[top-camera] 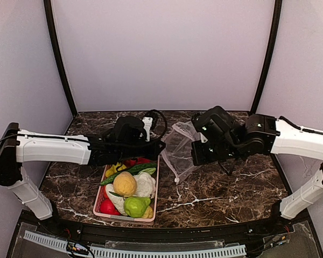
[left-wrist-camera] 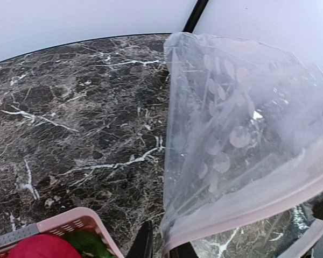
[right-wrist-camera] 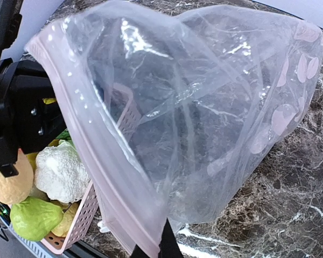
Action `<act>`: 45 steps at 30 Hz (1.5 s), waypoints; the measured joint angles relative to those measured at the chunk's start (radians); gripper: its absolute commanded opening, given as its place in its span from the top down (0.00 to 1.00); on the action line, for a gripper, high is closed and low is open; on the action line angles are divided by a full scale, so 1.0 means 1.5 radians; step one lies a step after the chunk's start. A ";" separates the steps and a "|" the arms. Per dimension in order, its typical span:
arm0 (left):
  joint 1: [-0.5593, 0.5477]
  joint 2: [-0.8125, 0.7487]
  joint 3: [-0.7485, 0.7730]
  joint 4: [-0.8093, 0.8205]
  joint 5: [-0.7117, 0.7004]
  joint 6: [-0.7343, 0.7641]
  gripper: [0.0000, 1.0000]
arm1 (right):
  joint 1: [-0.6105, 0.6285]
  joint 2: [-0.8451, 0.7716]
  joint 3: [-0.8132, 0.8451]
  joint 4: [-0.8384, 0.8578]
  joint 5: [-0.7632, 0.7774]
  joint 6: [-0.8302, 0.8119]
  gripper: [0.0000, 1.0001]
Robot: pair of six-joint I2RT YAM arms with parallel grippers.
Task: Place the food in the zip-top bag and seal the zipper
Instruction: Pass from the left arm to the right
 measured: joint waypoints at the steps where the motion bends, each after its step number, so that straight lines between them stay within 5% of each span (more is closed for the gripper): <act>1: 0.001 -0.001 -0.001 -0.005 -0.012 -0.003 0.91 | 0.000 -0.010 -0.006 0.001 -0.006 -0.001 1.00; 9: 0.004 -0.005 -0.001 -0.016 -0.053 -0.018 0.87 | 0.000 -0.092 -0.033 0.004 -0.059 -0.009 1.00; 25: 0.006 0.038 -0.003 0.039 0.121 -0.001 0.84 | 0.002 -0.025 -0.039 0.013 -0.052 0.028 1.00; 29: 0.005 0.037 -0.008 0.039 0.138 -0.001 0.68 | -0.004 -0.020 -0.039 0.013 -0.048 0.042 1.00; 33: 0.005 0.021 -0.008 0.032 0.152 0.000 0.36 | -0.017 -0.020 -0.039 0.013 -0.048 0.050 1.00; 45: 0.005 -0.174 -0.025 -0.121 0.118 -0.001 0.13 | -0.036 -0.019 -0.039 0.013 -0.048 0.055 1.00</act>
